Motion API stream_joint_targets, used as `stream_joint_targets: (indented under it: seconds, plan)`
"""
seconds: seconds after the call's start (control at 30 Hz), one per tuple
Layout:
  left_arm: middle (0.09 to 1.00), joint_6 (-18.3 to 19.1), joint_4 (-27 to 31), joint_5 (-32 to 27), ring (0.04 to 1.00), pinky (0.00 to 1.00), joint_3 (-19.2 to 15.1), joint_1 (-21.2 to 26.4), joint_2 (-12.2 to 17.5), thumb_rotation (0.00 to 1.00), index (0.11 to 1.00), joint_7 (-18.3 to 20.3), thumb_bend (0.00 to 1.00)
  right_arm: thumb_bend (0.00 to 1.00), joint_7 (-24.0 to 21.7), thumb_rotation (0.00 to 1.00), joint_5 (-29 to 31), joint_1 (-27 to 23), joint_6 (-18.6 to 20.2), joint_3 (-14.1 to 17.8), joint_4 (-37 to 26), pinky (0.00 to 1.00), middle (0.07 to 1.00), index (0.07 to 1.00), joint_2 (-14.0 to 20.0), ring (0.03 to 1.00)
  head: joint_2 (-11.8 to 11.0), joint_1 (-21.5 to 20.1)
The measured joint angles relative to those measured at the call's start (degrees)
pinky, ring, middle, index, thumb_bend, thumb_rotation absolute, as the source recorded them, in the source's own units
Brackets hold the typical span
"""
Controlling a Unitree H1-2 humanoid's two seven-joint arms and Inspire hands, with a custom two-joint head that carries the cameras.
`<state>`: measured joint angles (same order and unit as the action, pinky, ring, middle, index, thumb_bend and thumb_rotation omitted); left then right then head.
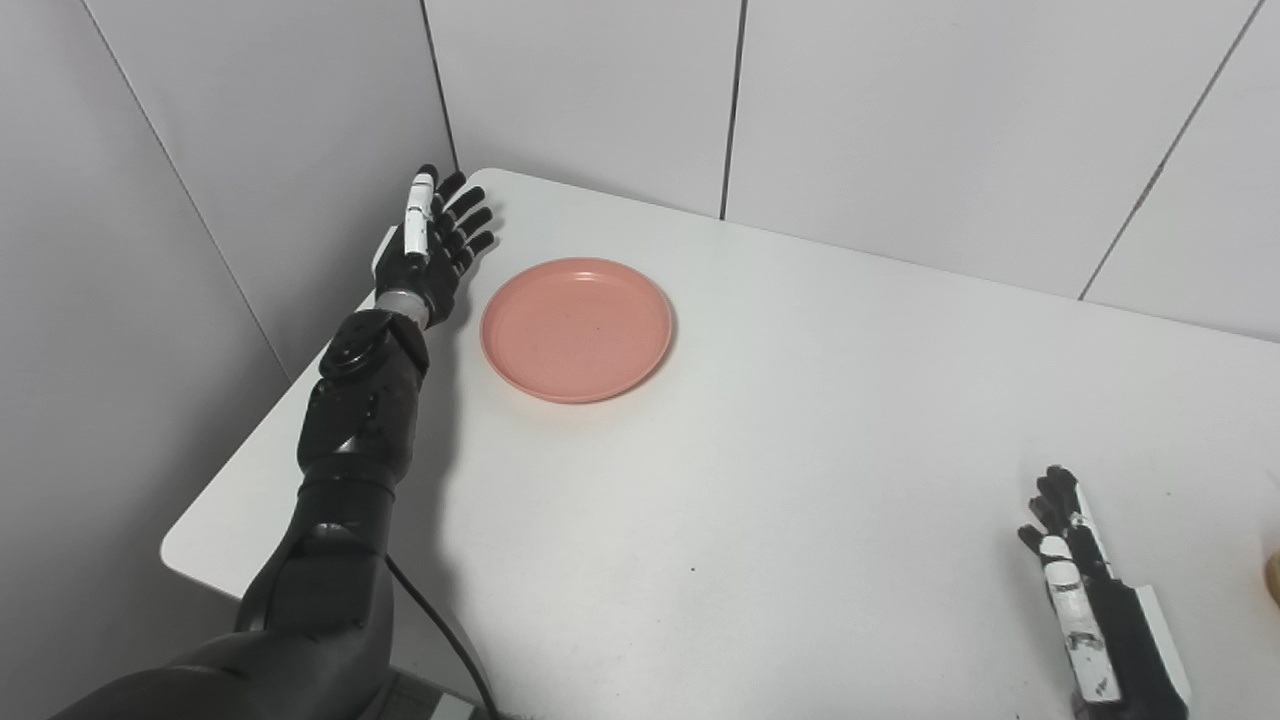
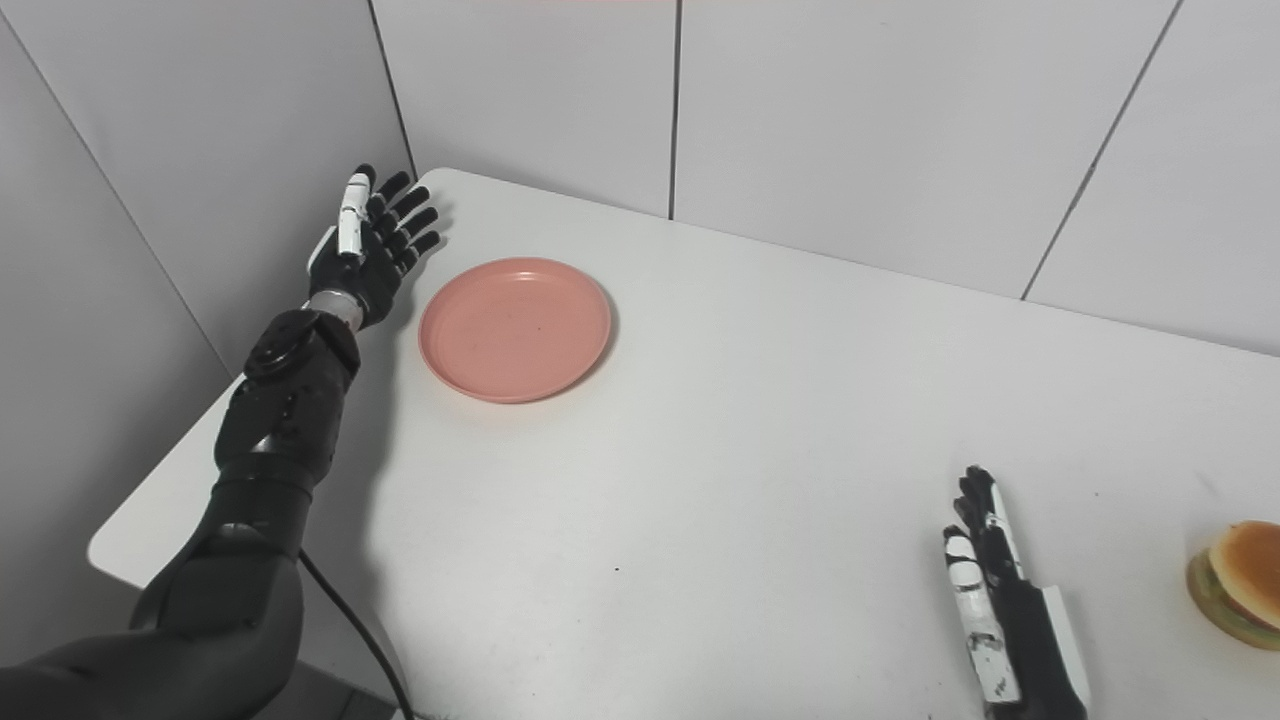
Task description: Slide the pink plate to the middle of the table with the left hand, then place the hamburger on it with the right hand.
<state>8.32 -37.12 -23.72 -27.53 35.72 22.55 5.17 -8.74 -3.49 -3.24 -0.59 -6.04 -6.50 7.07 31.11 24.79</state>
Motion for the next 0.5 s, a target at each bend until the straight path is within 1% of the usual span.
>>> stream_joint_targets:
  seconds: [0.03,0.17,0.2,0.3,0.5]
  plan:
    - [0.903,-0.1,-0.2,0.0,0.905,0.9,-0.1,0.0,0.0,1.0,0.894,0.2,0.36,0.09,0.0,1.0,-0.1,0.0,0.0,0.0,0.0,1.0,1.0,1.0,0.0,1.0,0.4,0.1]
    - [0.908,-0.9,-1.6,-0.9,0.906,0.91,-0.2,0.0,0.0,1.0,0.899,0.9,0.37,0.11,0.0,1.0,-0.2,0.0,0.0,0.0,0.0,1.0,1.0,1.0,0.0,1.0,0.5,0.0]
    - [0.894,-1.2,-2.2,-1.0,0.898,0.9,-0.2,0.0,0.0,1.0,0.886,1.0,0.38,0.11,0.0,1.0,-0.2,0.0,0.0,0.0,0.0,1.0,1.0,1.0,0.1,1.0,0.8,0.0]
    - [0.896,-3.2,-3.6,-1.2,0.897,0.9,-0.2,0.0,0.1,1.0,0.886,1.9,0.37,0.1,0.0,1.0,-0.2,0.0,0.0,0.0,0.0,1.0,1.0,1.0,0.1,1.0,0.8,0.0]
    - [0.882,-5.5,-5.5,-2.2,0.878,0.89,-0.3,0.0,0.1,1.0,0.876,2.9,0.39,0.09,-0.2,1.0,-0.1,0.0,0.1,0.0,0.0,1.0,1.0,1.0,0.2,1.0,1.0,0.0]
